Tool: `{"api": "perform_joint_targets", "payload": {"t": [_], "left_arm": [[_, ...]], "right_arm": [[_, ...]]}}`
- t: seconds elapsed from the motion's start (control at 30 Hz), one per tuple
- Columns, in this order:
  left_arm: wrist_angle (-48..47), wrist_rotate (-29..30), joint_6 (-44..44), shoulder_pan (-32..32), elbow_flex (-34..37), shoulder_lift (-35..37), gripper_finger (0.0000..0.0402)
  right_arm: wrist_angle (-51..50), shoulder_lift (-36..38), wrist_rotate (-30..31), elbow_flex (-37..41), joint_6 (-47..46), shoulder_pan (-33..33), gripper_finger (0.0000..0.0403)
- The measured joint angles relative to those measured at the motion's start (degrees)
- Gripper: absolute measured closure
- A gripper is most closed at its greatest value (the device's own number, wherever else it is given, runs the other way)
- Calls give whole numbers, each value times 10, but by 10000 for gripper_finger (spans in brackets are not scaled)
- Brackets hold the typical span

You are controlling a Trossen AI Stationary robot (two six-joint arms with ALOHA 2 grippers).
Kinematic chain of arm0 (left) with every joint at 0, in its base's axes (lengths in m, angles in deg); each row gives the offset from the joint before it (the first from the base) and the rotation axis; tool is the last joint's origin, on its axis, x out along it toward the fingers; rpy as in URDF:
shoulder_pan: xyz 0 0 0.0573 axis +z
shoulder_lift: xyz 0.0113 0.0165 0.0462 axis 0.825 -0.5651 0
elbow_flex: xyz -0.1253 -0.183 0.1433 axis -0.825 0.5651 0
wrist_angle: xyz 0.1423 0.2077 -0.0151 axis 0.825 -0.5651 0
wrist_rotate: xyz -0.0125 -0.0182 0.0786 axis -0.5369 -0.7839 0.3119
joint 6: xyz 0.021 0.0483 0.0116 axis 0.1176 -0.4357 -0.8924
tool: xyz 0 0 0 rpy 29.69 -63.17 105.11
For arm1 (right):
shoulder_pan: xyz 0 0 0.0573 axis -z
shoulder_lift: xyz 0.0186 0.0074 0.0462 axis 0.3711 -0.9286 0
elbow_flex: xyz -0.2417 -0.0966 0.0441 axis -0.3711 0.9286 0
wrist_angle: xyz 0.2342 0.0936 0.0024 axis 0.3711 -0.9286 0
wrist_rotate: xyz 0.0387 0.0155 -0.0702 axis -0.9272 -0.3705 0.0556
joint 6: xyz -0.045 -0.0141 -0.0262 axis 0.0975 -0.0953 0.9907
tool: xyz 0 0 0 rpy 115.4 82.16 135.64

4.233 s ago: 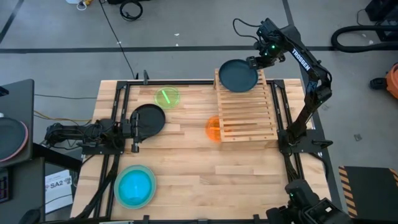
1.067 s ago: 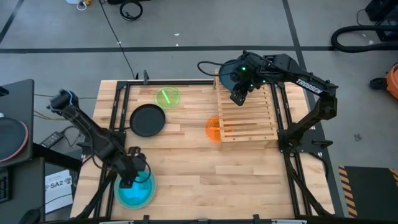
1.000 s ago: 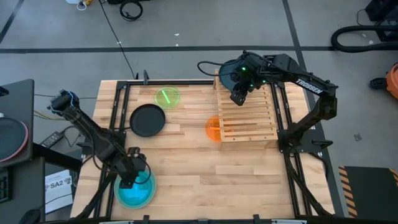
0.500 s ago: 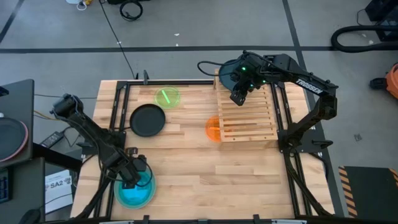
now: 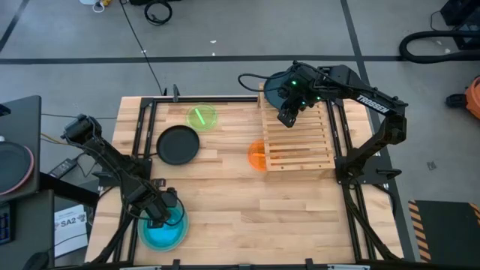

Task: Place and stack plates onto a shelf
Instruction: Put the light blue plate on the shelf

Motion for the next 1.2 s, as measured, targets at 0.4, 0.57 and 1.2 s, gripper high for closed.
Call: {"api": "perform_joint_targets", "payload": {"t": [0.4,0.57,1.2], "left_arm": [[0,0,-1,0,0,0,260],[0,0,-2,0,0,0,260],[1,0,-1,0,0,1,392]], "right_arm": [[0,0,0,0,0,0,236],[0,0,0,0,0,0,236],[0,0,0,0,0,0,236]]}}
